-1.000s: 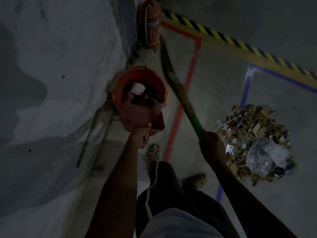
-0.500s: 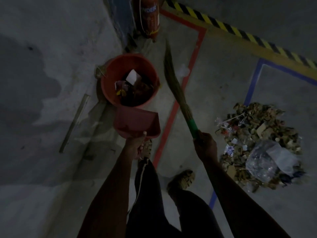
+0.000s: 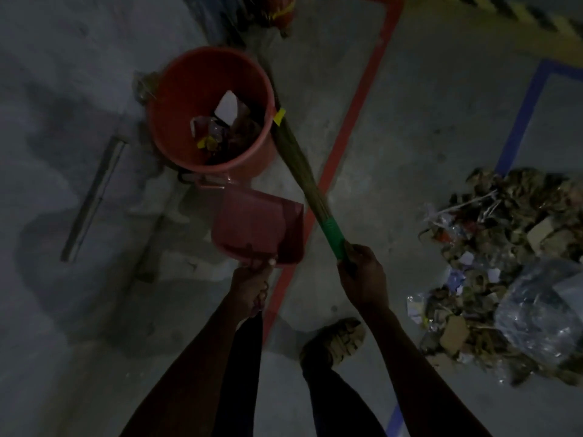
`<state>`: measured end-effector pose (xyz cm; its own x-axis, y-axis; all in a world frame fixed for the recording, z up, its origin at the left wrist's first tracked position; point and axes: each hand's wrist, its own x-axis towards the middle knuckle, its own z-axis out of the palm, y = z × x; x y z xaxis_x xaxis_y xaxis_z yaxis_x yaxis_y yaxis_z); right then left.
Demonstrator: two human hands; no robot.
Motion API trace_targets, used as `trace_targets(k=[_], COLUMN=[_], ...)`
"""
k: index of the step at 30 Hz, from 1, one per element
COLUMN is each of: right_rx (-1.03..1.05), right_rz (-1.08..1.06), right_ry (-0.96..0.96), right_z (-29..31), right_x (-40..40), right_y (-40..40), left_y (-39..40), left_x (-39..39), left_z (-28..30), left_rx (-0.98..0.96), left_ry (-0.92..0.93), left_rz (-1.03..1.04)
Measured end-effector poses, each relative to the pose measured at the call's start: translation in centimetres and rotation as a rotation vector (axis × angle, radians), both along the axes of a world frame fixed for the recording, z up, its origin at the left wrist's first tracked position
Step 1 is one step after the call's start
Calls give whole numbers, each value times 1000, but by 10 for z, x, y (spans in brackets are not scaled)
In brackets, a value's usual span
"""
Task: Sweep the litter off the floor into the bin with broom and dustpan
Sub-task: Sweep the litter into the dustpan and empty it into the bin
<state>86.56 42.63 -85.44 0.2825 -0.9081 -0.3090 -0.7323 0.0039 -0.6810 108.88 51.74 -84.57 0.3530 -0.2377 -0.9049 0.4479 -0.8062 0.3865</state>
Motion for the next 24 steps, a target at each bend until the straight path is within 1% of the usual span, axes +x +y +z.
trace_targets(k=[4,9,12,15,18,22,24], right_rx=[14,93,154,224,259,192,149], right_rz=[-60,-116,-119,-148,-264,-398,-440], right_ry=[-18,43,123,252,379,472,482], right_z=[-41,-105,-140,-164,-175,-166,-160], right_x=[-22,-65,-99,-132,-166,-197,-204], right_y=[18,29,45,68,91,112,123], left_y=[14,24,31,42,45,41,38], left_x=[-30,-55,-63,-64,-71,-85,-90], left_z=[-45,-102,-131,-151,-159,-164,-165], left_rx=[36,-35,-8,44,39,49,46], left_ry=[-102,-147,-162,-174,-195,-197,-205], left_rz=[-60,-136,-229,-310,-355,-433,-457])
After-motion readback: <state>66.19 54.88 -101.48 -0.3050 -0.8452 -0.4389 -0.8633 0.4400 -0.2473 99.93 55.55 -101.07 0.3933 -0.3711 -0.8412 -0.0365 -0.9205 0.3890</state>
